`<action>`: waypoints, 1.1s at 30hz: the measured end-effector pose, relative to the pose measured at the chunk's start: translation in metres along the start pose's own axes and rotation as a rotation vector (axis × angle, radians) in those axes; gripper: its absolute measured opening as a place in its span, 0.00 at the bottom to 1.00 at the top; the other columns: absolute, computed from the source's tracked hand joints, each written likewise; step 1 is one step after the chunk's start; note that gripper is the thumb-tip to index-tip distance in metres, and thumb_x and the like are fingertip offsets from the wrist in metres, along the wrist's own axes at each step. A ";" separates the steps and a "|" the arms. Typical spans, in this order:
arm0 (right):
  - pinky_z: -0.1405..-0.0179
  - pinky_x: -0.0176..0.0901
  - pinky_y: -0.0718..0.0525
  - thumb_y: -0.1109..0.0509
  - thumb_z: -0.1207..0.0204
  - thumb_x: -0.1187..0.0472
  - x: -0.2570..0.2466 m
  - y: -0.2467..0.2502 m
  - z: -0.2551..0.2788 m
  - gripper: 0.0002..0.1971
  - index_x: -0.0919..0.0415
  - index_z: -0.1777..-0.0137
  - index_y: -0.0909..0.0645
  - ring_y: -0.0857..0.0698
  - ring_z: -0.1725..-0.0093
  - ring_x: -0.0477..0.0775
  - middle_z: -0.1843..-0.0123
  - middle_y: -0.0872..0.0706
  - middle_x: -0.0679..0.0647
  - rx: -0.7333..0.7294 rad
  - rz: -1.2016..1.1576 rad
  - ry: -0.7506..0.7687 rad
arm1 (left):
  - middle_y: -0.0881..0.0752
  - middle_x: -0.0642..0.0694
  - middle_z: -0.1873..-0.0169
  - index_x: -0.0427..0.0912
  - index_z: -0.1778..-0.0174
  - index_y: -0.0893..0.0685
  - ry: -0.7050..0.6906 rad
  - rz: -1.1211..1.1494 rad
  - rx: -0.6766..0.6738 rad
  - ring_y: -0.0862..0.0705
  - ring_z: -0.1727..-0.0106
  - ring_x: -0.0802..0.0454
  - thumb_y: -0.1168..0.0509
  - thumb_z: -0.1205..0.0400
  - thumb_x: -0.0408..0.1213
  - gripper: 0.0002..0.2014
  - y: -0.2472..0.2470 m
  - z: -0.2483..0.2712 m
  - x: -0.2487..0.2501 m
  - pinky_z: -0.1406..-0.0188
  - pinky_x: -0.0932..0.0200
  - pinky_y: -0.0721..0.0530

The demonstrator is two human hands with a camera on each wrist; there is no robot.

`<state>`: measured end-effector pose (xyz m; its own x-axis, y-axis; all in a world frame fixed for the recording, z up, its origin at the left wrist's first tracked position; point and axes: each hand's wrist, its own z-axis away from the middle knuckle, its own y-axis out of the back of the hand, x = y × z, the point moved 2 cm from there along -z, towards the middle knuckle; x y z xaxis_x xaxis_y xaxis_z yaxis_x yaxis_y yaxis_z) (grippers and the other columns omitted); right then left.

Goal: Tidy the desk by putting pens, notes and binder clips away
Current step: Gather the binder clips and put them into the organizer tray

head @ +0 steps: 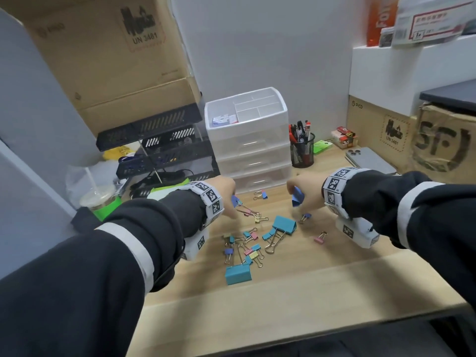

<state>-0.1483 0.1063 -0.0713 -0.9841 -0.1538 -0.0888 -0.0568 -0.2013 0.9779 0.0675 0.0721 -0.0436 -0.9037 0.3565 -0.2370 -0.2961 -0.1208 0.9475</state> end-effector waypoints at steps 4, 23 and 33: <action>0.61 0.43 0.13 0.23 0.34 0.63 -0.012 -0.007 0.002 0.19 0.54 0.45 0.24 0.17 0.55 0.52 0.49 0.19 0.50 -0.030 0.024 0.050 | 0.25 0.51 0.77 0.44 0.73 0.22 0.011 0.115 0.017 0.28 0.75 0.49 0.26 0.38 0.55 0.18 -0.005 0.019 -0.011 0.77 0.60 0.29; 0.60 0.31 0.25 0.18 0.34 0.58 -0.070 -0.025 0.010 0.28 0.53 0.33 0.21 0.19 0.46 0.51 0.37 0.19 0.51 -0.134 0.311 0.132 | 0.16 0.41 0.68 0.39 0.62 0.23 0.271 1.066 -0.214 0.21 0.73 0.47 0.39 0.22 0.43 0.10 -0.065 0.088 -0.044 0.67 0.57 0.15; 0.45 0.40 0.15 0.17 0.37 0.54 -0.068 -0.015 0.020 0.28 0.51 0.37 0.20 0.17 0.47 0.51 0.41 0.16 0.50 -0.095 0.166 0.083 | 0.19 0.40 0.66 0.36 0.59 0.24 0.418 1.143 -0.228 0.22 0.75 0.49 0.41 0.18 0.31 0.05 -0.066 0.091 -0.032 0.80 0.67 0.21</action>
<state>-0.0843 0.1386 -0.0759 -0.9611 -0.2709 0.0532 0.1253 -0.2561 0.9585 0.1437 0.1531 -0.0790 -0.6959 -0.3775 0.6109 0.7178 -0.3413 0.6068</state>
